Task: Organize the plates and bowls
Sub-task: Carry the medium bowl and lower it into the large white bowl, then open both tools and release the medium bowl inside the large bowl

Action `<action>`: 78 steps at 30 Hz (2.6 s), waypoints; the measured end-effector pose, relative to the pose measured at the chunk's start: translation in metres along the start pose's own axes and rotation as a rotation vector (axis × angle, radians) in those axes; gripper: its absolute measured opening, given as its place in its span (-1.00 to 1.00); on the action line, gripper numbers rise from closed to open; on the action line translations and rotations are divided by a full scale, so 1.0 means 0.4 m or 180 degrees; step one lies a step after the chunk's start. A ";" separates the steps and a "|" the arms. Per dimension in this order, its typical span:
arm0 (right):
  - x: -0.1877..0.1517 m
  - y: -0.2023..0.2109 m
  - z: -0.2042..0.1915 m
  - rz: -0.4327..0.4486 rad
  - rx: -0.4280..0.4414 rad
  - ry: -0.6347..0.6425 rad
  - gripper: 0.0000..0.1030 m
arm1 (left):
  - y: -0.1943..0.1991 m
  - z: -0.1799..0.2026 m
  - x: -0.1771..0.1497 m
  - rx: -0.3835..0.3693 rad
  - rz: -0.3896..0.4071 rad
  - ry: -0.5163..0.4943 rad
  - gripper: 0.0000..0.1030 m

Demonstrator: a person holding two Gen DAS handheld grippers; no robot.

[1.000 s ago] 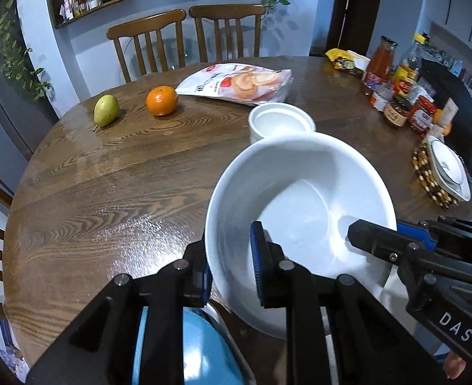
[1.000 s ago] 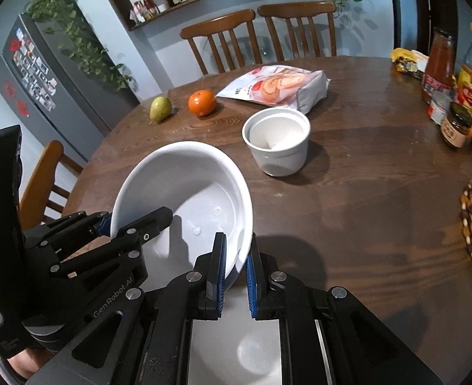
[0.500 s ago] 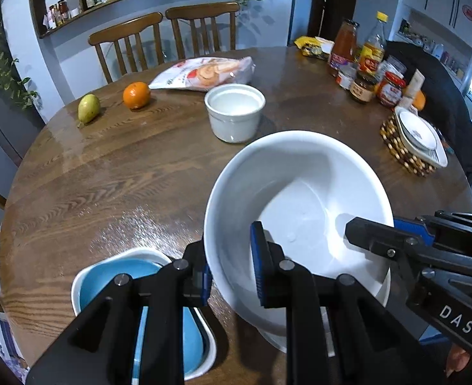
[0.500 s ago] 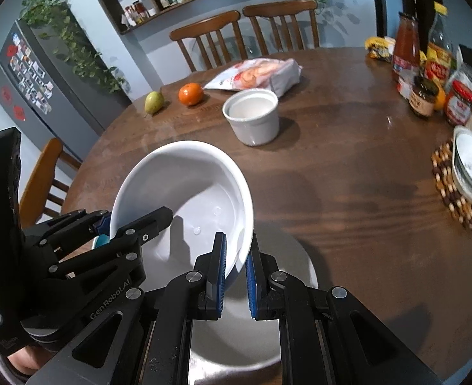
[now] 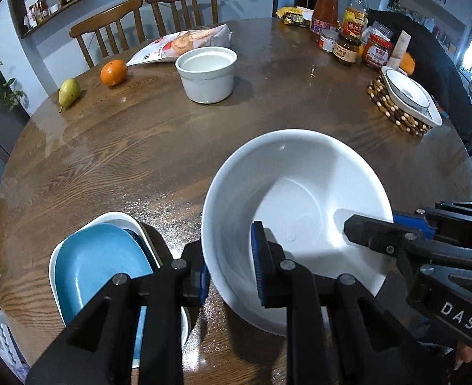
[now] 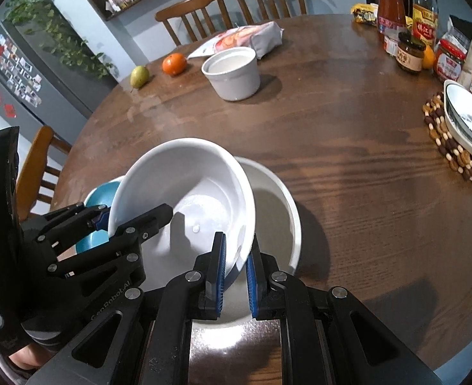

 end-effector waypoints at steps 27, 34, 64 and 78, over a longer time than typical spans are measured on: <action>-0.037 -0.010 0.019 -0.0148 -0.0178 0.0045 -0.74 | -0.029 0.035 -0.027 -0.0016 -0.0182 -0.0220 -0.61; -0.035 -0.010 0.018 -0.0143 -0.0190 0.0057 -0.74 | -0.030 0.035 -0.024 -0.0006 -0.0179 -0.0205 -0.58; -0.002 -0.027 0.011 -0.0092 -0.0239 0.0119 -0.74 | -0.054 0.016 0.010 0.0144 -0.0134 -0.0194 -0.52; 0.061 -0.056 0.008 0.0012 -0.0305 0.0121 -0.74 | -0.084 -0.008 0.070 0.0225 -0.0079 -0.0102 -0.50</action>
Point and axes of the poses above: each gripper's, at about its wrist camera, not at the fingertips, and y roughly against the way its jaws point, z to its right, x to its top, the point moved 1 cm from there along -y, roughly the way its jaws point, and after that the axes turned 5 degrees about -x, right-handed, at the moved point
